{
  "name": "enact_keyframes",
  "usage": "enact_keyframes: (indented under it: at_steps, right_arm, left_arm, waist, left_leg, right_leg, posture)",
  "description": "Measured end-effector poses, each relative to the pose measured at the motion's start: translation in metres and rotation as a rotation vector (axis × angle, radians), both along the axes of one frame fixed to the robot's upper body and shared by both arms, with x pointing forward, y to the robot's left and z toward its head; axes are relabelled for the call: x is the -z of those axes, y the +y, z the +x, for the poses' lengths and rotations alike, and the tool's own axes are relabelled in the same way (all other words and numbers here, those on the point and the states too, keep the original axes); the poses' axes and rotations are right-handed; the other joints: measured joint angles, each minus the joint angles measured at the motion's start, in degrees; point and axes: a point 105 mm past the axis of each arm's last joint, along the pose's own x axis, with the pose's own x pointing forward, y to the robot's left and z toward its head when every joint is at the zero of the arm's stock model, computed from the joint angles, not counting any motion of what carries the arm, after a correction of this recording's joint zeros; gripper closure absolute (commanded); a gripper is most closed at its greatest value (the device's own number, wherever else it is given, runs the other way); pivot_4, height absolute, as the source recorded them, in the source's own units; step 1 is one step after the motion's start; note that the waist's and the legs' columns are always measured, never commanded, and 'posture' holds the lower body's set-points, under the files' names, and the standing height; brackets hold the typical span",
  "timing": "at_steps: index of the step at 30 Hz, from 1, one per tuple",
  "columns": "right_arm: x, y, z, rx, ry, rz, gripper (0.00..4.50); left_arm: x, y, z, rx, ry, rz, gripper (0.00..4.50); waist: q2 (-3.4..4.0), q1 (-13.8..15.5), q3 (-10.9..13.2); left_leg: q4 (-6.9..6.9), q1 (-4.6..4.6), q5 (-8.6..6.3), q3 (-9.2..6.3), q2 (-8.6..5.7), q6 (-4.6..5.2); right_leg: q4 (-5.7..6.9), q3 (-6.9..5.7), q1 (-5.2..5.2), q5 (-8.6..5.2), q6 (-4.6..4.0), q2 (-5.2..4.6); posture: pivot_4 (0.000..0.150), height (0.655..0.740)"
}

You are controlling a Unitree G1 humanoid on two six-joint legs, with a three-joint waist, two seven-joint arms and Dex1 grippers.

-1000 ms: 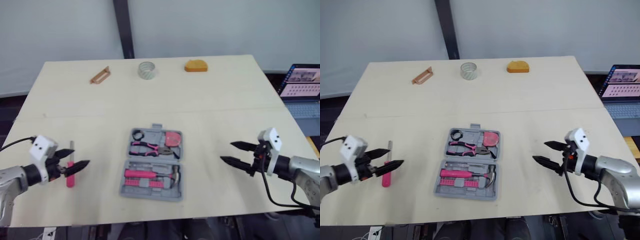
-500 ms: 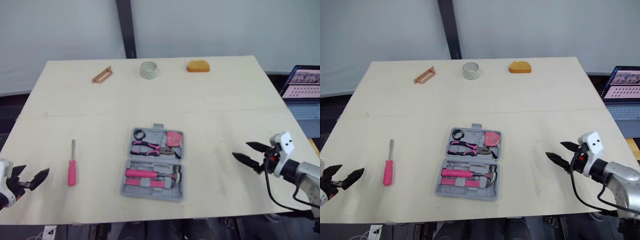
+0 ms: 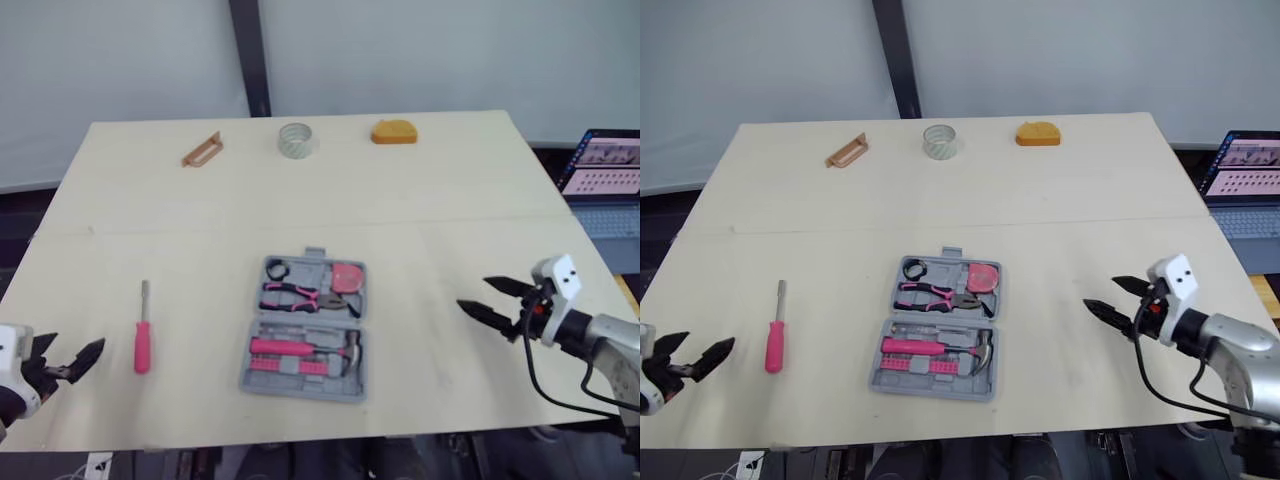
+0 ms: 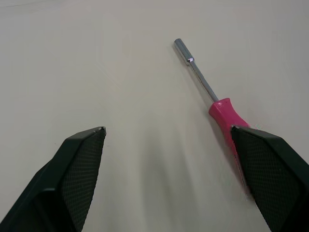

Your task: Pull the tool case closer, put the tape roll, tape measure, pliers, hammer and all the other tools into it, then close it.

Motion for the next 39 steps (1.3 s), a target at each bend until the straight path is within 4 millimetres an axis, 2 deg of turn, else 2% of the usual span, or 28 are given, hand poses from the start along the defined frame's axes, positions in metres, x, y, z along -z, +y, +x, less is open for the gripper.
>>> enact_keyframes:
  at_steps: [4, 9, 13, 16, 21, 27, 36, 39]
  right_arm:
    - [-0.028, 0.049, -0.003, -0.243, -0.034, -0.007, 0.0]
    - [-0.04, 0.095, -0.011, -0.496, -0.038, -0.034, 0.0]
    - [-0.047, 0.115, -0.015, -0.612, -0.055, -0.048, 0.0]
    - [-0.058, 0.13, -0.014, -0.699, -0.097, -0.057, 0.0]
    - [-0.059, 0.131, -0.014, -0.728, -0.103, -0.06, 0.0]
    - [-0.057, 0.136, -0.021, -0.798, -0.092, -0.059, 0.0]
    - [-0.061, 0.138, -0.022, -0.816, -0.107, -0.067, 0.0]
    - [-0.061, 0.138, -0.022, -0.815, -0.107, -0.066, 0.0]
  left_arm:
    - [-0.005, -0.023, 0.01, -0.048, -0.045, -0.024, 0.08]
    - [0.01, -0.052, 0.019, -0.068, -0.029, -0.079, 0.08]
    - [0.023, -0.056, 0.022, -0.146, 0.001, -0.086, 0.08]
    - [0.029, -0.064, 0.033, -0.218, -0.008, -0.11, 0.08]
    - [0.041, -0.066, 0.032, -0.279, 0.055, -0.107, 0.08]
    - [0.046, -0.069, 0.036, -0.337, 0.088, -0.127, 0.08]
    - [0.046, -0.069, 0.039, -0.34, 0.113, -0.12, 0.08]
    - [0.046, -0.071, 0.041, -0.326, 0.118, -0.116, 0.85]
  waist:
    - [-0.03, 0.0, 0.0]
    - [-0.1, 0.1, 0.1]
    - [-0.21, 0.3, 0.1]
    - [-0.24, 0.4, 0.1]
    - [-0.36, 0.3, 0.1]
    - [-0.36, 0.3, 0.1]
    - [-0.36, 0.3, 0.1]
    - [-0.36, 0.3, 0.1]
  left_leg:
    - [0.0, -0.01, -0.03, -0.05, 0.03, -0.05]
    - [0.05, -0.02, -0.03, -0.03, -0.01, -0.05]
    - [0.06, -0.04, -0.03, -0.03, -0.04, -0.05]
    - [0.12, -0.04, -0.02, -0.06, -0.04, -0.06]
    - [0.06, -0.11, -0.03, -0.05, -0.04, -0.06]
    - [0.12, -0.11, -0.01, -0.06, -0.04, -0.09]
    - [0.11, -0.1, -0.01, -0.06, -0.04, -0.1]
    - [0.11, -0.1, -0.01, -0.06, -0.04, -0.1]
  right_leg:
    - [-0.02, -0.02, -0.01, 0.0, 0.0, 0.02]
    - [-0.02, 0.0, -0.01, 0.0, 0.0, 0.02]
    - [-0.03, 0.0, -0.02, 0.0, 0.0, 0.01]
    - [-0.01, -0.01, -0.02, 0.04, -0.01, 0.02]
    - [-0.06, -0.04, -0.09, 0.04, -0.01, 0.02]
    - [-0.02, -0.04, -0.08, 0.04, -0.01, 0.02]
    - [-0.02, -0.04, -0.08, 0.04, -0.01, 0.02]
    - [-0.02, -0.04, -0.07, 0.04, -0.01, 0.02]
  posture:
    - [0.15, 0.74]
    - [0.15, 0.74]
    - [0.15, 0.74]
    - [0.15, 0.74]
    - [0.15, 0.74]
    - [0.15, 0.74]
    - [0.15, 0.74]
    - [0.15, 0.74]
